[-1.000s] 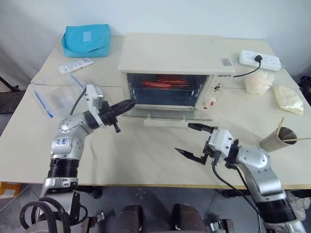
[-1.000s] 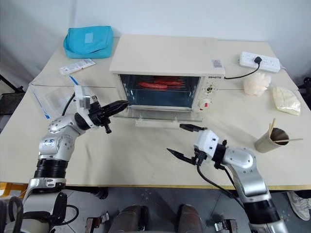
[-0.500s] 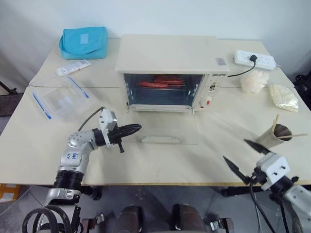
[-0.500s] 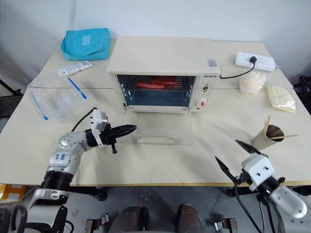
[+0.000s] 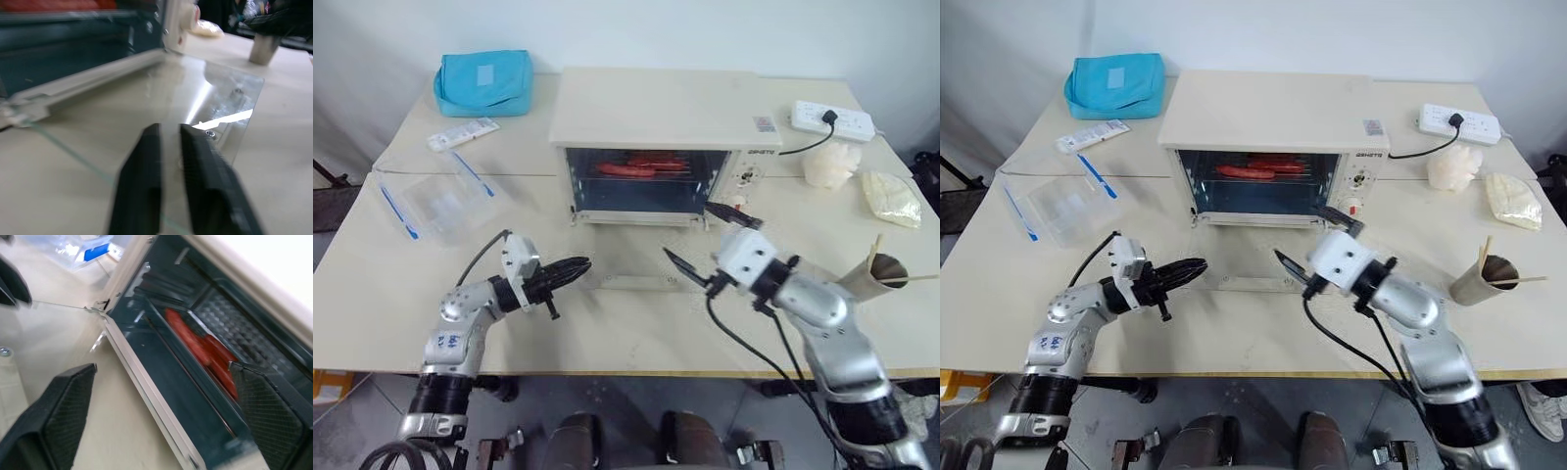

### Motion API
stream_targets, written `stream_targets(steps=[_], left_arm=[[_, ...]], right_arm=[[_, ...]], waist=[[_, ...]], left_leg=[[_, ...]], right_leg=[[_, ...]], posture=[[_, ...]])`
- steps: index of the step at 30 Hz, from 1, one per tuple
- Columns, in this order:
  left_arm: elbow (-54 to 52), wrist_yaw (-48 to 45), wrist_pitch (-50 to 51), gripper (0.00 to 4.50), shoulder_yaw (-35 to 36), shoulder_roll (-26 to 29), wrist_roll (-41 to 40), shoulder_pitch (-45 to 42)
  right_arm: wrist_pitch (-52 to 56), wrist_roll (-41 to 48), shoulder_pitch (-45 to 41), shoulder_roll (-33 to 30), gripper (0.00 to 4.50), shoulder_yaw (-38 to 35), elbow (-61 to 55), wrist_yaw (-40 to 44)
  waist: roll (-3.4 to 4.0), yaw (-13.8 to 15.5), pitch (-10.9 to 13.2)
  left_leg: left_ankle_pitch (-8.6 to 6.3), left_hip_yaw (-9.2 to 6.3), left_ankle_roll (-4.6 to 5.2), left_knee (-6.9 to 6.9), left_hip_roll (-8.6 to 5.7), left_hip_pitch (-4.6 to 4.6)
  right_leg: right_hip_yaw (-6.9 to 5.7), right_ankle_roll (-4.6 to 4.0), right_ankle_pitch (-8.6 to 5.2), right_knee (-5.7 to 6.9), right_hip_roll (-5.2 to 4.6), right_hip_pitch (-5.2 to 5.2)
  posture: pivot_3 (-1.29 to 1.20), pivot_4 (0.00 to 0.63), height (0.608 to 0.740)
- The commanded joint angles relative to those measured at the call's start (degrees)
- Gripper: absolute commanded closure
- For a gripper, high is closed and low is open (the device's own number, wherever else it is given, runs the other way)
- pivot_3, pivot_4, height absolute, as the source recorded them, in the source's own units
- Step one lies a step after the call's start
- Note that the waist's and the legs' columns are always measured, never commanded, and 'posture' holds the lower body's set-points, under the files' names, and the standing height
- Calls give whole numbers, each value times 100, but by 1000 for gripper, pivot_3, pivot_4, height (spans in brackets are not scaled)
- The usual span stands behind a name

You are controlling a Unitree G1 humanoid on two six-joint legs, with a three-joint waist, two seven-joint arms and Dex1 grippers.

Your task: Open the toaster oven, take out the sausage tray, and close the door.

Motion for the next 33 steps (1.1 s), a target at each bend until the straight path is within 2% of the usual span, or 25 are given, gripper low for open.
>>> stream_targets(steps=[1,4,9,13,16,18,22,23,27,28,33], left_arm=[[-650,303,62,2692,554,99,-362,330],[-1066,574,24,1740,939,139,-454,749],[-1436,856,141,139,1091,47,-650,1017],[-1616,938,109,59,999,-59,-610,1122],[-1641,971,102,0,941,-107,-585,1128],[-1624,960,88,0,901,-112,-579,1120],[-1575,962,113,0,872,-127,-630,1038],[-1566,959,116,0,858,-126,-625,1020],[-1531,941,149,0,798,-126,-632,929],[-1498,936,167,0,756,-133,-632,853],[-1393,923,224,0,619,-113,-598,553]], right_arm=[[-470,-787,-628,169,0,420,704,-407],[-345,-2194,-1496,234,0,1031,1764,-1094],[-424,-2624,-2290,749,0,1159,2914,-1864],[-286,-2928,-2671,962,0,1255,3689,-2214],[-277,-2956,-2820,1021,582,1256,4007,-2239],[-272,-3008,-2911,1001,1164,1254,4208,-2268],[-244,-3070,-3183,948,2601,1211,4834,-2454],[-294,-3058,-3232,959,2825,1214,4927,-2483],[-341,-3068,-3355,1052,4300,1264,5089,-2570],[-344,-3103,-3370,1142,4432,1315,5098,-2604],[-320,-3234,-3387,1318,4432,1400,5184,-2657]], waist=[[0,-12,0],[1,-109,0],[1,-139,0],[1,-151,0],[1,-155,0],[1,-167,0],[1,-182,0],[1,-184,0],[-7,-182,-4],[-13,-182,-8],[-15,-207,-9]], left_leg=[[0,0,0,1,0,0],[2,1,-3,-2,3,2],[2,-11,-5,-4,2,-2],[1,-8,-7,-5,2,-3],[1,-8,-7,-5,2,-4],[1,-6,-7,-6,3,-4],[1,-4,-7,-7,4,-3],[1,-4,-7,-7,4,-3],[1,-5,-7,-8,4,-3],[1,-4,-7,-7,5,-3],[2,-5,-9,-6,6,-1]], right_leg=[[0,0,0,0,0,0],[2,0,0,6,1,-4],[-2,-1,0,7,1,-5],[-3,-1,0,7,1,-5],[-3,-1,0,6,1,-5],[-3,-1,0,5,2,-5],[-2,-1,-1,5,3,-7],[-2,-1,-1,5,3,-7],[-2,-1,-1,5,2,-7],[-2,-1,-1,6,3,-6],[-1,-1,-1,8,4,-5]], posture=[[0,150,740],[0,150,740],[0,150,740],[0,150,740],[0,150,740],[0,150,740],[0,150,740],[0,150,740],[0,150,740],[0,150,740],[0,150,740]])
